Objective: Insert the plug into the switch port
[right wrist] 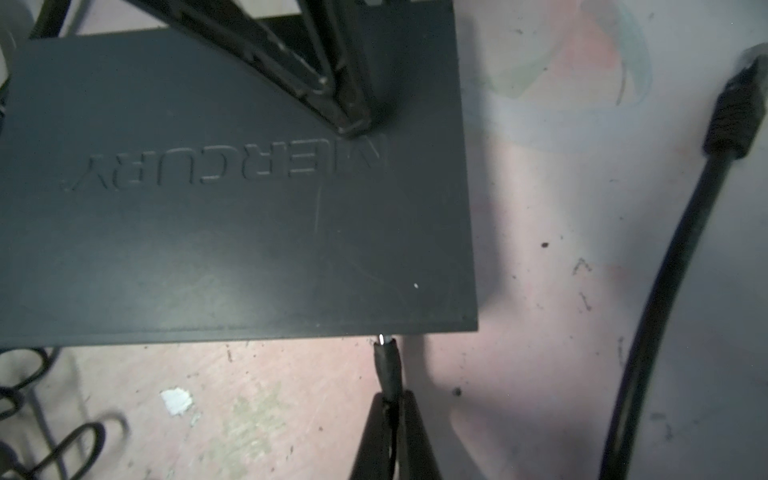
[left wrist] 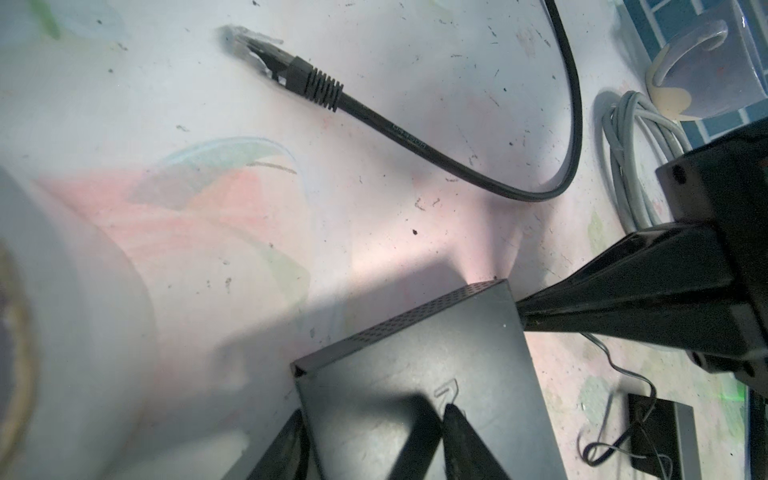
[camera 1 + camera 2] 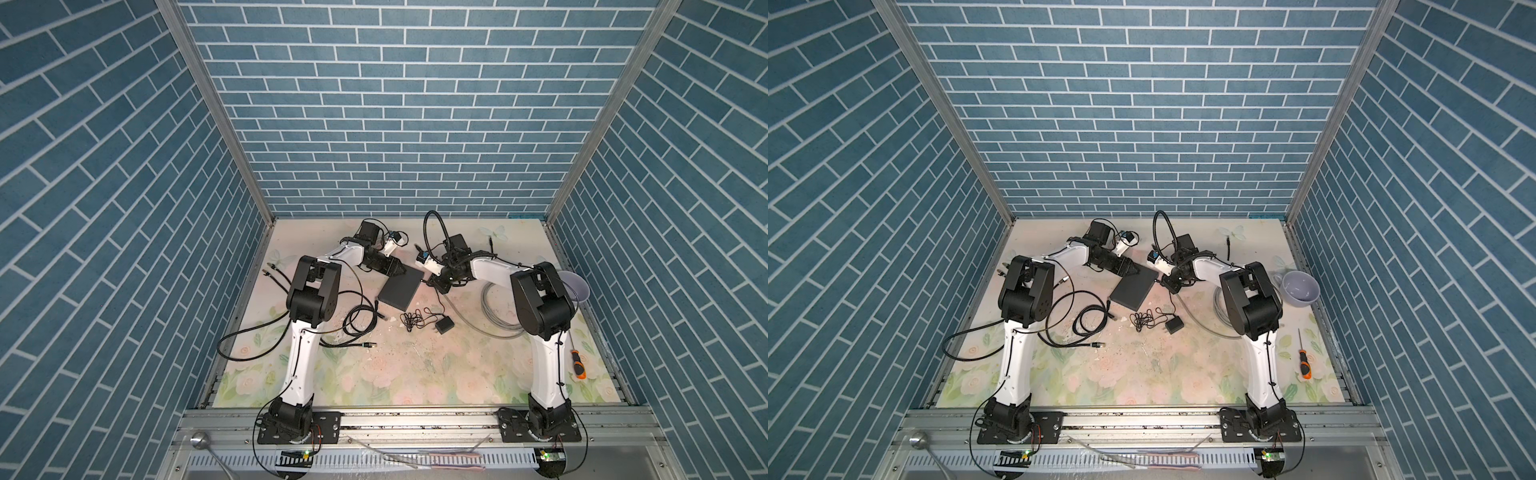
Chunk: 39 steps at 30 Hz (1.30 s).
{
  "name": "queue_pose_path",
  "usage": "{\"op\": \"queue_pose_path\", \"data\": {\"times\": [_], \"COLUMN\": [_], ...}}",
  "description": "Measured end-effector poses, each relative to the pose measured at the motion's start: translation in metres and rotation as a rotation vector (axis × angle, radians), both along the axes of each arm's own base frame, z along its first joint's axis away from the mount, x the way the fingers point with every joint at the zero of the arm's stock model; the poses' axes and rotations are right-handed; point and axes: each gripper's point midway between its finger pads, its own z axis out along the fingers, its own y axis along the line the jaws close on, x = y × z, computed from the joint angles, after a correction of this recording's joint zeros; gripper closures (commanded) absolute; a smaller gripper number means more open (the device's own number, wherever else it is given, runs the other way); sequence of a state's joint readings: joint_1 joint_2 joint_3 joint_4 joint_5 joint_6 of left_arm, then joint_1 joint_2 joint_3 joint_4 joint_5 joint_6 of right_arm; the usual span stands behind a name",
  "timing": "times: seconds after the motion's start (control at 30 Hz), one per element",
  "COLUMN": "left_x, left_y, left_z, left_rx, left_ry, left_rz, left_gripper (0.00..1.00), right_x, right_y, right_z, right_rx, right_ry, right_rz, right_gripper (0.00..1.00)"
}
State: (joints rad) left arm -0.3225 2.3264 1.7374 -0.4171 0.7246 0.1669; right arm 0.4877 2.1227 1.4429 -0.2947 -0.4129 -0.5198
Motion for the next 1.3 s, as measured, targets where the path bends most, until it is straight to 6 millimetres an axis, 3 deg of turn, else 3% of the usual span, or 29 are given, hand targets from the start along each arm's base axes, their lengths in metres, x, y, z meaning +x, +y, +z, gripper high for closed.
{"op": "queue_pose_path", "data": {"times": [1.3], "left_x": [-0.003], "left_y": [0.007], "left_z": [0.001], "left_rx": [0.033], "left_ry": [-0.053], "left_rz": [-0.08], "left_gripper": [0.54], "right_x": [0.002], "right_y": [0.011], "right_z": [0.001], "right_rx": [0.049], "right_ry": [-0.043], "right_rz": [-0.06], "right_gripper": [1.0]}}
